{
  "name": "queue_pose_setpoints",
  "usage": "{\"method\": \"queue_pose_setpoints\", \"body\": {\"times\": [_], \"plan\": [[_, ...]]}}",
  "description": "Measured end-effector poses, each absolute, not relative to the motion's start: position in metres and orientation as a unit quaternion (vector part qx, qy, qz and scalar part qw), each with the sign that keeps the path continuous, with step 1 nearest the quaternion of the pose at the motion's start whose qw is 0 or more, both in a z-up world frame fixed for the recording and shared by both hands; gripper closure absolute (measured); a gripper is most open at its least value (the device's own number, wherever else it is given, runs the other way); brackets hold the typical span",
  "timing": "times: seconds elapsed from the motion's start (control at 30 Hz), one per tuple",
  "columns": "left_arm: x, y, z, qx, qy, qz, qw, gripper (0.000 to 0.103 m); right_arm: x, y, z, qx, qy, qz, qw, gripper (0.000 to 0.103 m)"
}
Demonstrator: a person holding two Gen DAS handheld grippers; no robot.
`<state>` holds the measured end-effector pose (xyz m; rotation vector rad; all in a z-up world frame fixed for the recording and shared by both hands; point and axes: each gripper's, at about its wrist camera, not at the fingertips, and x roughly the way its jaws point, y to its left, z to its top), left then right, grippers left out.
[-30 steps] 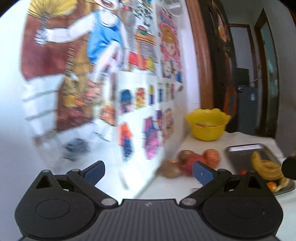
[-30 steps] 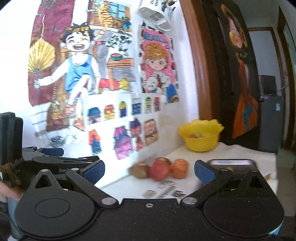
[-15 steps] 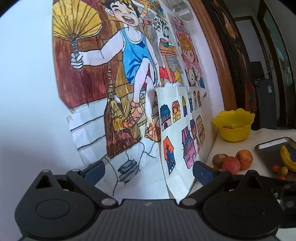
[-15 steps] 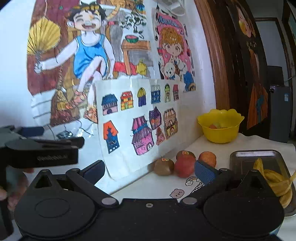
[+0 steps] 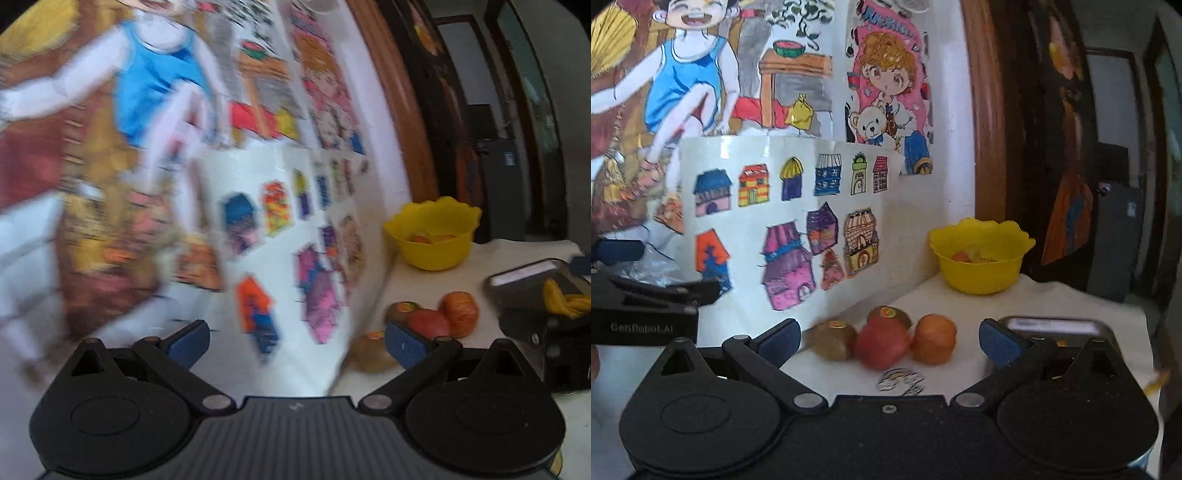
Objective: Organize fruits
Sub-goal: 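Move both tools back toward the apples and kiwis, then grasp the streaked red apple with the right tool while the left tool grasps the dark red apple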
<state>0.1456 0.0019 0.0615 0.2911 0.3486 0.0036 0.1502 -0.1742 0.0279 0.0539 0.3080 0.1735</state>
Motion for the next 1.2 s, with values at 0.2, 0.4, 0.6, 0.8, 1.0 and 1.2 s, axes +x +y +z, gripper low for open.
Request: {"method": "queue_pose_setpoints", "body": {"times": [0.2, 0.4, 0.6, 0.8, 1.0, 1.2], "plan": [[0.183, -0.014, 0.031, 0.138, 0.203, -0.028, 0.969, 0.0, 0.191, -0.197, 0.026, -0.022, 0.152, 0.123, 0.98, 0.001], [0.215, -0.022, 0.003, 0.122, 0.221, -0.06, 0.966, 0.0, 0.245, -0.215, 0.023, -0.032, 0.15, 0.162, 0.975, 0.001], [0.237, -0.038, -0.018, 0.119, 0.227, -0.101, 0.961, 0.0, 0.296, -0.226, -0.002, -0.094, 0.197, 0.218, 0.951, 0.001], [0.258, -0.06, -0.032, 0.129, 0.235, -0.12, 0.956, 0.0, 0.331, -0.234, -0.031, -0.14, 0.261, 0.225, 0.928, 0.001], [0.267, -0.075, -0.042, 0.149, 0.236, -0.135, 0.951, 0.0, 0.349, -0.228, -0.052, -0.182, 0.292, 0.249, 0.905, 0.001], [0.275, -0.087, -0.051, 0.173, 0.236, -0.144, 0.945, 0.0, 0.361, -0.217, -0.068, -0.224, 0.304, 0.27, 0.886, 0.003]]}}
